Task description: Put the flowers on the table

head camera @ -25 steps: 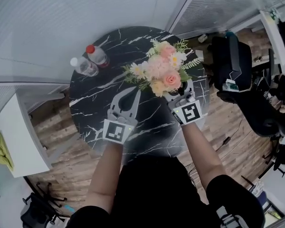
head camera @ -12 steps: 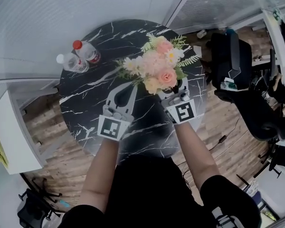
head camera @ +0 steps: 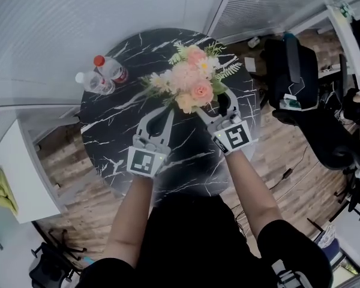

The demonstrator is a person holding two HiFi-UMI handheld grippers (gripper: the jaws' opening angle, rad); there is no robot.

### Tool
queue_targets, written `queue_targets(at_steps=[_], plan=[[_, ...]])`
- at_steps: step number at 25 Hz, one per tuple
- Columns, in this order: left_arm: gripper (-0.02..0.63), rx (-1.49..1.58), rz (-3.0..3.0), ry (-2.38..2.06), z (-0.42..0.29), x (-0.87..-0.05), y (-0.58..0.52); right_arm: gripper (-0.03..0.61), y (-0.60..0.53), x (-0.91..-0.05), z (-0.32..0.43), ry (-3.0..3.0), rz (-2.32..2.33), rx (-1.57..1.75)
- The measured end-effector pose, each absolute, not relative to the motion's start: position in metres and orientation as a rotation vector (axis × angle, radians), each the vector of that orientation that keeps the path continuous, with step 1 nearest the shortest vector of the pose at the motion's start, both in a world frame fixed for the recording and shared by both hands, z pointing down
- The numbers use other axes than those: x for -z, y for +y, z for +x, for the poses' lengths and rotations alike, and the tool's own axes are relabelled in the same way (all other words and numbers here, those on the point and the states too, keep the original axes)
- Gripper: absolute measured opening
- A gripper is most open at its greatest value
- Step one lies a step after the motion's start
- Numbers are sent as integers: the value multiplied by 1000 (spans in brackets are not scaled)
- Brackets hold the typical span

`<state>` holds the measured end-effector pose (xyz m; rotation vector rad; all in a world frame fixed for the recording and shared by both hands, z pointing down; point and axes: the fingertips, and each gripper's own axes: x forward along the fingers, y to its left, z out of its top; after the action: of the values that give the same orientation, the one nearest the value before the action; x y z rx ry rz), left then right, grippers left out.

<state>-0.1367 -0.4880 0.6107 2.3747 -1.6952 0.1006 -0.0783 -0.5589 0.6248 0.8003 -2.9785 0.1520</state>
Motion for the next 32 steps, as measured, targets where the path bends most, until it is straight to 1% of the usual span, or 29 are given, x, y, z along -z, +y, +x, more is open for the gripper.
queue_targets(at_steps=[10, 18, 20, 22, 27, 29, 32], plan=[[12, -130, 2424, -1660, -121, -586, -462, 327, -526, -605, -44, -2902, 834, -189], [12, -164, 2482, -1616, -102, -550, -430, 324, -468, -561, -30, -2917, 755, -187], [12, -149, 2504, -1596, -96, -536, -423, 291, -455, -544, -28, -2944, 736, -199], [12, -135, 2523, -1574, -90, -521, -414, 239, -442, -527, -26, -2981, 720, -231], [11, -119, 2567, -1522, -79, -485, -391, 44, -410, -485, -25, -3024, 692, -233], [12, -103, 2586, -1491, -74, -474, -382, 25, -399, -475, -27, -3020, 657, -241], [11, -99, 2620, -1446, -67, -458, -369, 20, -385, -463, -30, -3010, 617, -227]])
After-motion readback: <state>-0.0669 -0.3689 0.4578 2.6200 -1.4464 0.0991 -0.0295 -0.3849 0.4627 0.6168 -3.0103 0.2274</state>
